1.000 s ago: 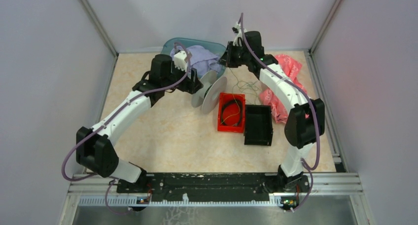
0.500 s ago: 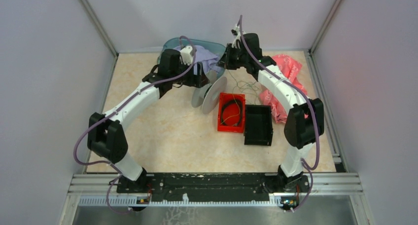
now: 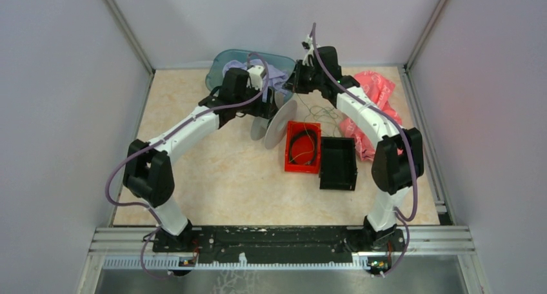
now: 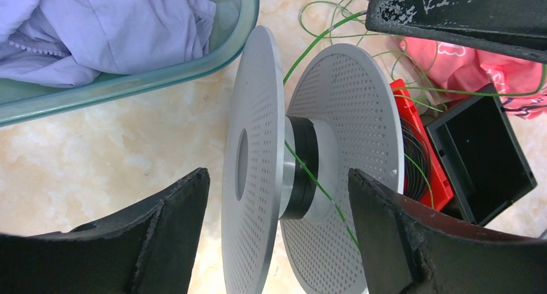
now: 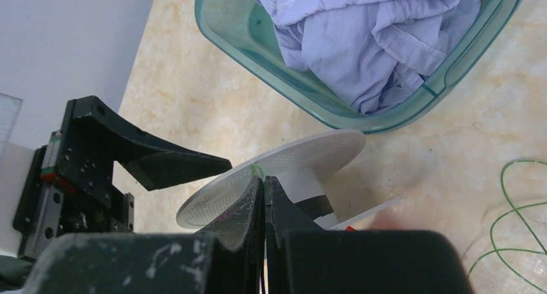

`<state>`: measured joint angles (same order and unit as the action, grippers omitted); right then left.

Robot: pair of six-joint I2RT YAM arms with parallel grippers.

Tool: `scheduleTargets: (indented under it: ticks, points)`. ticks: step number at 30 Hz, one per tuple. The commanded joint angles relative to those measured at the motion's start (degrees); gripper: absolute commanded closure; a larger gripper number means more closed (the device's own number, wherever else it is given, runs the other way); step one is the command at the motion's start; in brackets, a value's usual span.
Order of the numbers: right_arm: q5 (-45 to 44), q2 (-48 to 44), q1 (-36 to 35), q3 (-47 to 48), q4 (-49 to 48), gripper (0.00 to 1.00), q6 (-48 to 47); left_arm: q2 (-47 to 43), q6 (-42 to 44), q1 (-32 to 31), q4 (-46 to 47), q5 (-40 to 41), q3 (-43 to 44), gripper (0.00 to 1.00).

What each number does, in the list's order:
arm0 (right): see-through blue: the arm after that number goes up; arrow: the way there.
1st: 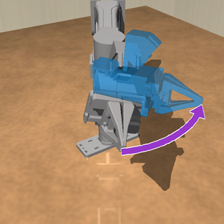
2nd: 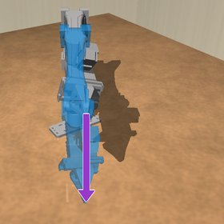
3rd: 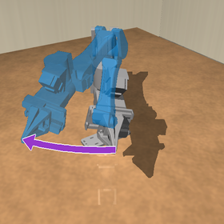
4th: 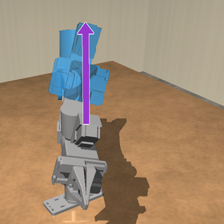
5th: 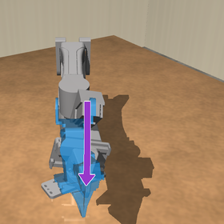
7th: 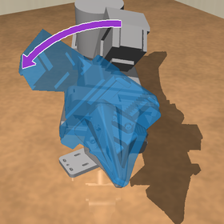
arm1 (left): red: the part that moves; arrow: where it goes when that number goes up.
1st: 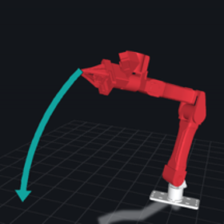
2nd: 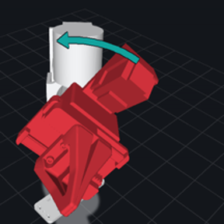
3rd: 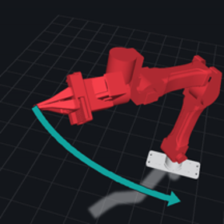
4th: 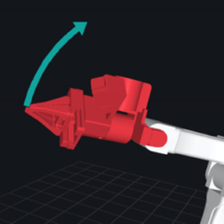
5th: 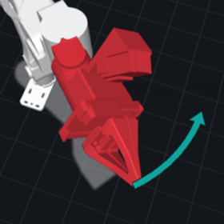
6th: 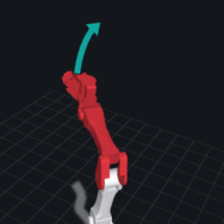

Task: Wrap the cables
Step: Wrap the cable around the cable reel.

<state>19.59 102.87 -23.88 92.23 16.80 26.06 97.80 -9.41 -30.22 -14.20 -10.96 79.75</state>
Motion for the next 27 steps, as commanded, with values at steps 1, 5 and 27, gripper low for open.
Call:
scheduleTargets:
  ticks: [1,5,27]
  points:
    - [0.49,-2.48,-0.47,-0.20,-2.88,1.00,0.58,1.39,3.01,-1.16,-0.85,2.97,1.83,0.15]
    - [0.11,-2.73,-0.47,-0.55,-3.00,1.00,0.35,1.78,4.79,-1.24,-1.59,3.65,1.78,0.18]
    - [0.44,-2.76,-0.38,-0.91,-3.18,1.00,-0.88,-2.34,10.19,-1.23,-2.59,4.94,-1.52,0.49]
